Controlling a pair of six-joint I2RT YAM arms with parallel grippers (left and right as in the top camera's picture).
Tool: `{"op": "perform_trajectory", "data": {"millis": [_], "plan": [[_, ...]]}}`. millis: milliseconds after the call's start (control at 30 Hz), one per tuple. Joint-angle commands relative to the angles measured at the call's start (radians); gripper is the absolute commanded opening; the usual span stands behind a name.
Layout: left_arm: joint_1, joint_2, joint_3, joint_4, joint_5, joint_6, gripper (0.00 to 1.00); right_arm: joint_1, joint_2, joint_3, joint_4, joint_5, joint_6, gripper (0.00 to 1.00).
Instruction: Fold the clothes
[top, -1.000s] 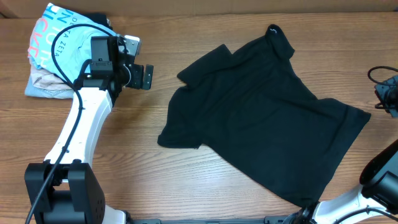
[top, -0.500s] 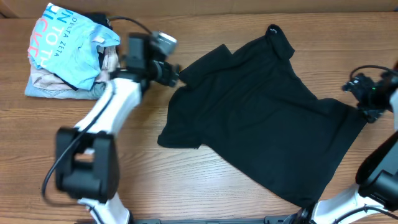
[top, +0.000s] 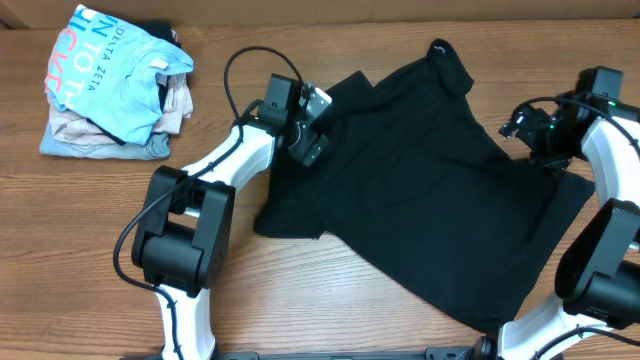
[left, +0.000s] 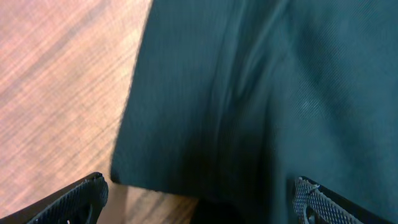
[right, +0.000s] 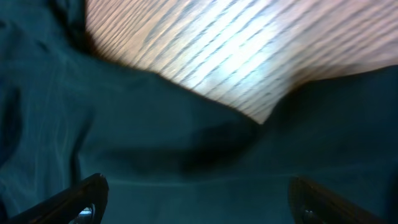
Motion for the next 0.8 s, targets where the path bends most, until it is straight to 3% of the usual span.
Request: {"op": "perform_trajectory", "data": {"millis": [0, 267, 400, 567, 767], "plan": [[-0.003, 0.042, 0.02, -0.007, -0.087, -0.01, 0.98, 0.017, 0.001, 0.021, 0.006, 0.016, -0.007, 0.96], [0.023, 0.102, 0.02, -0.033, -0.263, -0.175, 1.0, 0.02, 0.001, 0.021, -0.029, 0.016, -0.007, 0.97], [0.074, 0.108, 0.021, -0.13, -0.345, -0.328, 1.0, 0.021, 0.001, 0.021, -0.054, 0.013, -0.007, 0.97], [0.185, 0.108, 0.021, -0.284, -0.345, -0.451, 1.0, 0.034, 0.001, 0.021, -0.055, 0.013, -0.007, 0.97], [0.344, 0.108, 0.02, -0.464, -0.345, -0.477, 1.0, 0.089, 0.001, 0.021, -0.035, 0.013, -0.005, 0.96]]}}
